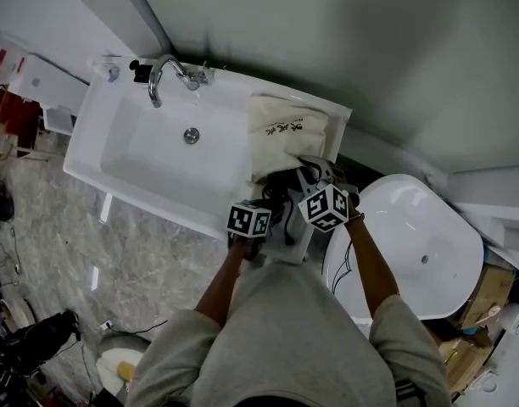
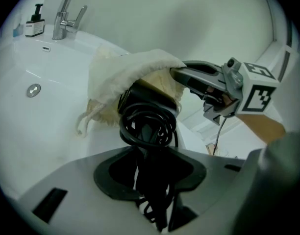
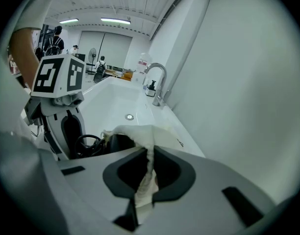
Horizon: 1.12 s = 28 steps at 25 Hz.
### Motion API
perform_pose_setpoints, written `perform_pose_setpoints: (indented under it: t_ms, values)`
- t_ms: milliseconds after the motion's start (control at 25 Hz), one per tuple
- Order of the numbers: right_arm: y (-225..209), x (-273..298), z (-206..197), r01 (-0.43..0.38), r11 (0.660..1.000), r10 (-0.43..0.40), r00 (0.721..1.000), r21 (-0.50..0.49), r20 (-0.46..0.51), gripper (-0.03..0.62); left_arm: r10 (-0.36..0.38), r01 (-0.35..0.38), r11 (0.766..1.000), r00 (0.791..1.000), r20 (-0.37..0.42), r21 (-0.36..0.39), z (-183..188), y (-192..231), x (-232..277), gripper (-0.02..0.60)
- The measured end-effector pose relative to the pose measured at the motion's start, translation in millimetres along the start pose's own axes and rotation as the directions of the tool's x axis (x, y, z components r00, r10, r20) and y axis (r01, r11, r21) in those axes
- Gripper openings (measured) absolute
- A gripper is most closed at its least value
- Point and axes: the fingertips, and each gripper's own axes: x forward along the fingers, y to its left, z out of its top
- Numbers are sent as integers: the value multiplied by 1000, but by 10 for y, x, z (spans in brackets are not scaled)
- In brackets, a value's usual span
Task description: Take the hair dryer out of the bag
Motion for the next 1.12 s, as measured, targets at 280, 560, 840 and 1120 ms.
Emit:
perform_pose_setpoints:
  t_ms: [280,560,840,1120]
  values:
    - [-51,8,32,5,1000,-5,1000,3,0,21,-13,13,1000,1000,29,-11,-104,-61,-202,157]
    - [-57,3,65,5,1000,-5,1000,14,4,21,-18,21,999,997,75,-38,-209,-85,-378,156]
    - [-19,20,63,-3,1000,3,1000,12,0,21,-101,121,986,981,164,-116,-306,-171,-572,156]
    - [-93,50,53,-9,998,9,1000,63,0,21,-155,199,972,944,292,-127,-315,-227,-808,156]
